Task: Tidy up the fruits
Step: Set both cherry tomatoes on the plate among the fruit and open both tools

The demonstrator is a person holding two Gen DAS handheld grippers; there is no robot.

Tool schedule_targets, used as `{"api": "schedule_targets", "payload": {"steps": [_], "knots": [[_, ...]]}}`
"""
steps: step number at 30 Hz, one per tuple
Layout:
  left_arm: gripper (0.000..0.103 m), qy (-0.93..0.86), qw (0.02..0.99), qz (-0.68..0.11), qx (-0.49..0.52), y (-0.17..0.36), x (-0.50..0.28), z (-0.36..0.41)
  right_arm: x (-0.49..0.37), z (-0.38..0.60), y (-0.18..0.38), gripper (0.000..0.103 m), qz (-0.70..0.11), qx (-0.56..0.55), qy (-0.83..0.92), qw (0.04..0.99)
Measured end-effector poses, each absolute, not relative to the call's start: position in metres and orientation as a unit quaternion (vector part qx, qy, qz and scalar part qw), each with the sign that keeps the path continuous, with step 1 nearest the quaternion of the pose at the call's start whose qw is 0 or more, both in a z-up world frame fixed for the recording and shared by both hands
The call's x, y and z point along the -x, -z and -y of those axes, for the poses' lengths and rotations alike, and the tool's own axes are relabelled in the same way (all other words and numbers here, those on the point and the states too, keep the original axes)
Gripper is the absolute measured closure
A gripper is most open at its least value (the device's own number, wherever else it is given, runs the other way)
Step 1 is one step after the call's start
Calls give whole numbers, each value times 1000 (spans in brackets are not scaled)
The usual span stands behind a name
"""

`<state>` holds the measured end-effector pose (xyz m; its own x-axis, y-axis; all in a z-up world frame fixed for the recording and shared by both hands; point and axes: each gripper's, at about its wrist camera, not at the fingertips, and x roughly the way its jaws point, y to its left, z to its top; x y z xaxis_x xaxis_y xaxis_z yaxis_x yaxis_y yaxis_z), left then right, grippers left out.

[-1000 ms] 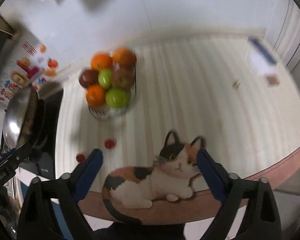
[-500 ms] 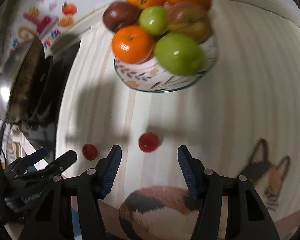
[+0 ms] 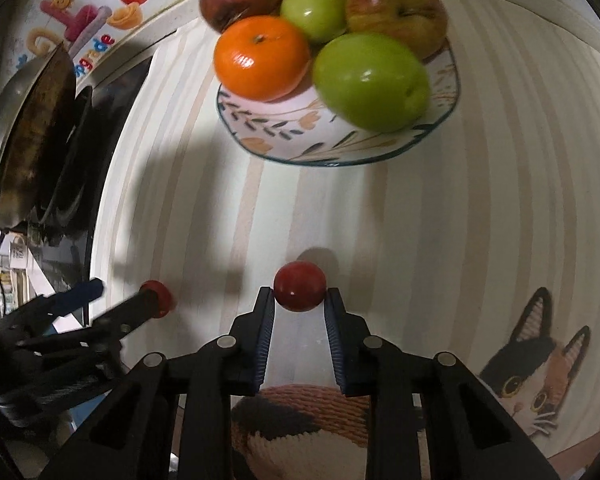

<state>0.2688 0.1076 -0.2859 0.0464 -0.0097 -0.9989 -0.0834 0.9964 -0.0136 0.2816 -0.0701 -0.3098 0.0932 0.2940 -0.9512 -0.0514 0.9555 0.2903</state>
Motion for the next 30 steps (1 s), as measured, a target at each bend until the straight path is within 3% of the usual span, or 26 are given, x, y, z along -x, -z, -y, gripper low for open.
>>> {"api": "schedule_targets", "payload": {"steps": [1,2,4,18,30], "knots": [[52,-20,718,-695,32,291,-269,-106,-281,73,308,75,-662,-94,-116,735],[66,-15,715,-698,32,294,-270,-104,-281,74,307,75,-660,-95,-114,736],[74,-8,723,-690,27,295,-270,-102,-281,77,302,75,-656,-100,-113,739],[75,53,755,-641,127,232,-336,-79,-331,162,257,75,-590,-301,-89,744],[75,74,737,-664,104,256,-385,-29,-385,188,269,75,-606,-295,-65,736]]}}
